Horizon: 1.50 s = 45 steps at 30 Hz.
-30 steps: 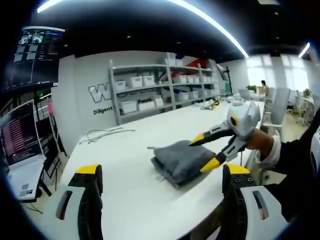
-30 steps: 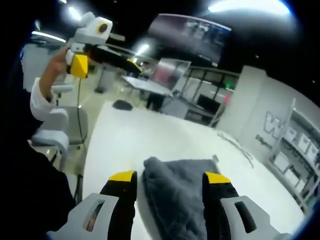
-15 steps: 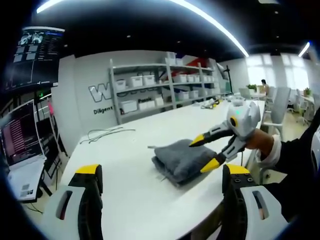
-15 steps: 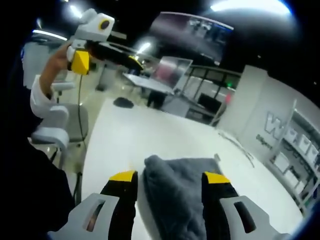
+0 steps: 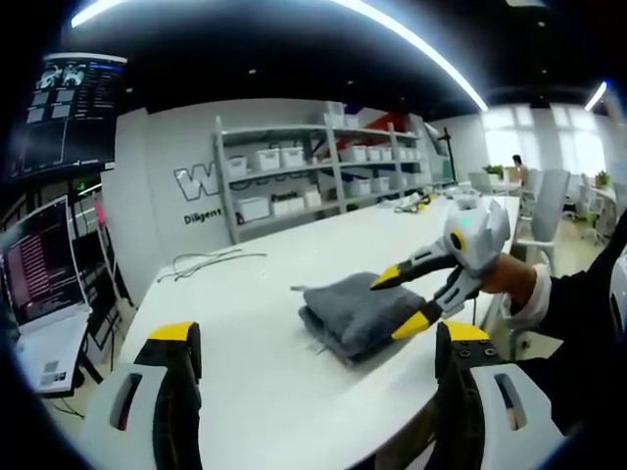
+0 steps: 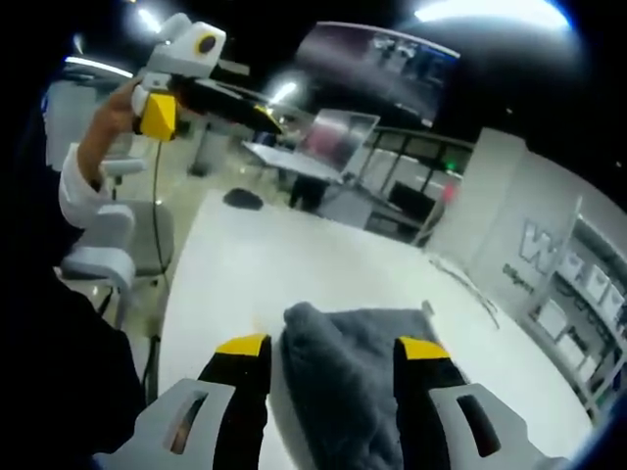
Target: Open the folded towel by lifting each exposed corner and separating the folded layers until the towel lies flat within the target outline without major curled edges
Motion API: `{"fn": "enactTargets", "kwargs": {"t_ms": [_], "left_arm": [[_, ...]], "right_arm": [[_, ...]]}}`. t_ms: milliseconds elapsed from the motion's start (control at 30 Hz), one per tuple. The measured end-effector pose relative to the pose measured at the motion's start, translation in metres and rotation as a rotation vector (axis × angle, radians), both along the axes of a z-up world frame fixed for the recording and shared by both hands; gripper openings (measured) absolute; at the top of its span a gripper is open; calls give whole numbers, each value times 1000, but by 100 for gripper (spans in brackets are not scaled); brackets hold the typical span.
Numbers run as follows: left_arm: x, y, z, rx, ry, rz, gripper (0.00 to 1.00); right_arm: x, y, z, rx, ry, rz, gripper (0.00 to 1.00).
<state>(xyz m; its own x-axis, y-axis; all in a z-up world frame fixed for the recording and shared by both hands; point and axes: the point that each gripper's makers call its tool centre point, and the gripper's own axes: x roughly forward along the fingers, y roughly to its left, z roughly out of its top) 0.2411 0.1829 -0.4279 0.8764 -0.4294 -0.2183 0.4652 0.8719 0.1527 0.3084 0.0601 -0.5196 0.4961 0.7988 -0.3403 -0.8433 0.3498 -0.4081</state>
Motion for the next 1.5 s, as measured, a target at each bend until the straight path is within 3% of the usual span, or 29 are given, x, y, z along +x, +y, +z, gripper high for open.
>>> {"fn": "enactTargets", "kwargs": {"t_ms": [833,1500], "left_arm": [[1,-2,-3,5,7,-5,98],[2,-2,-5,8,10,-4,98]], "right_arm": [[-3,4,-6,-2,-6,13,47],[-3,12,-8,-35,-53,28,45]]}}
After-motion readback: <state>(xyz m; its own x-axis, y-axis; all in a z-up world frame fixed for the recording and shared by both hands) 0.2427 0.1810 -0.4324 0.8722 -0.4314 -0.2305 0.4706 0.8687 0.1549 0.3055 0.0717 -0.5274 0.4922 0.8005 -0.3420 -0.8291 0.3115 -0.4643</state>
